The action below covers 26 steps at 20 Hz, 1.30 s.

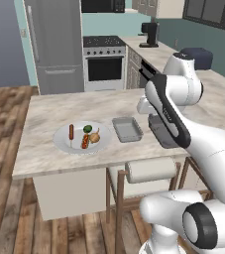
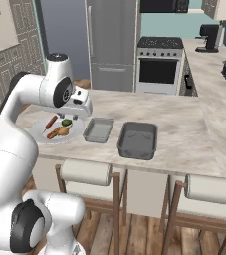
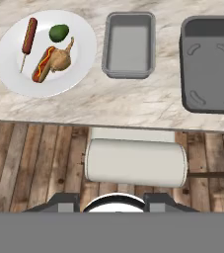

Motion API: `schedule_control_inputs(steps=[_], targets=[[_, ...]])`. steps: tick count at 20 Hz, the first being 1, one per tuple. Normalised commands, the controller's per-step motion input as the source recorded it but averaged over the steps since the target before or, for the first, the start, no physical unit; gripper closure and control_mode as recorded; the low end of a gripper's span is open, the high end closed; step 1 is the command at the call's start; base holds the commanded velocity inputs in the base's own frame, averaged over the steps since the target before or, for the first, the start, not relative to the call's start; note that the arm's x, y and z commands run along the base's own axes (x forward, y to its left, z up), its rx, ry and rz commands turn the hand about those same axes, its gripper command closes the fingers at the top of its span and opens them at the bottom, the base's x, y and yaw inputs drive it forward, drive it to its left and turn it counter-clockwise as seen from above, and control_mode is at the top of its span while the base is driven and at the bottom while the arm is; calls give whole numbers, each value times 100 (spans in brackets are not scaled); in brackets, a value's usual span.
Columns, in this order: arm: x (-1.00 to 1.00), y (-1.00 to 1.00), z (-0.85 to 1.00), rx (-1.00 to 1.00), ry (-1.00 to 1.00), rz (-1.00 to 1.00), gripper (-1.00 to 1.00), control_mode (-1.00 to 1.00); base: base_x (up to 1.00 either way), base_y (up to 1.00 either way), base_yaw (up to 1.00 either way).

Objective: Place one cooked food and one vegetable from the large plate to each tupperware container.

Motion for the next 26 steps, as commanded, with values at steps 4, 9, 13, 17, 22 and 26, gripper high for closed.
schedule_control_inputs(steps=[4,9,13,17,22,26], targets=[[0,0,0,0,0,0,-100,100,5,0,0],[0,0,0,0,0,0,-100,100,26,8,0],[0,0,0,0,0,0,-100,100,33,11,0],[0,0,0,0,0,0,-100,100,55,26,-1],[0,0,0,0,0,0,-100,100,51,19,-1],[0,0,0,0,0,0,-100,100,19,4,0]])
